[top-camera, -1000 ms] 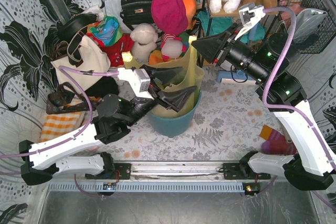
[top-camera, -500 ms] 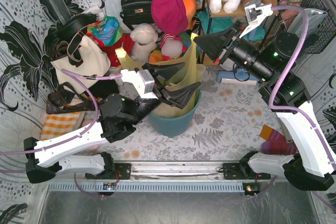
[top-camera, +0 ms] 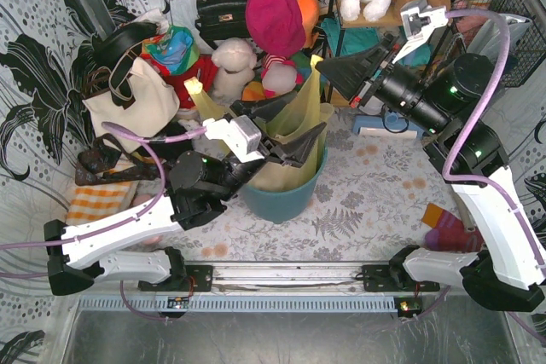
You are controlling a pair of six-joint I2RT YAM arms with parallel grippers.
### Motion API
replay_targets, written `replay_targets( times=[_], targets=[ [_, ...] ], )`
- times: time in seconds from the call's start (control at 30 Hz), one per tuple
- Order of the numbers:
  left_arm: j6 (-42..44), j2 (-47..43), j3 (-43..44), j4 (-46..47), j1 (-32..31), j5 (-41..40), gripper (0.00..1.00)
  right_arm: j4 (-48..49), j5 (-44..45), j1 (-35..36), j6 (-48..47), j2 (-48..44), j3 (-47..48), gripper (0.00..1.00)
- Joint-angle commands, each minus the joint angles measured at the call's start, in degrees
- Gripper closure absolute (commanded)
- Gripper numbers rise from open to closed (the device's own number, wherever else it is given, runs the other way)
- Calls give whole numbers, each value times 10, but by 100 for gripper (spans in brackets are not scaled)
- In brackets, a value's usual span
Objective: Tie the trash bag
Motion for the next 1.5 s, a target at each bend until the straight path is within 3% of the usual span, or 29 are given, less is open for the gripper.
replay_targets(
  times=[0.0, 0.4, 0.53, 0.63, 1.0, 1.2, 1.27, 1.33, 1.47],
  targets=[
    [58, -5, 34, 0, 6, 43, 17, 1, -18, 1, 2, -17, 6, 100],
    [-83, 34, 119, -55, 176, 349, 17, 4, -55, 1, -1, -32, -6, 100],
    [-128, 64, 153, -53, 204, 438, 18, 5, -61, 1, 0, -32, -5, 100],
    [-148, 83, 172, -51, 214, 475, 25, 6, -61, 1, 2, -33, -8, 100],
    [-212, 118, 180, -4, 245, 497, 53, 5, -65, 1, -1, -33, -8, 100],
    [-246, 123, 179, 18, 256, 495, 60, 6, -66, 1, -1, -32, -9, 100],
    [-249, 121, 178, 17, 257, 493, 68, 6, -65, 1, -1, -33, -9, 100],
    [-249, 120, 177, 17, 258, 497, 82, 5, -62, 1, -2, -34, -11, 100],
    [-250, 120, 177, 12, 259, 495, 99, 1, -53, 1, -8, -37, -8, 100]
  ],
)
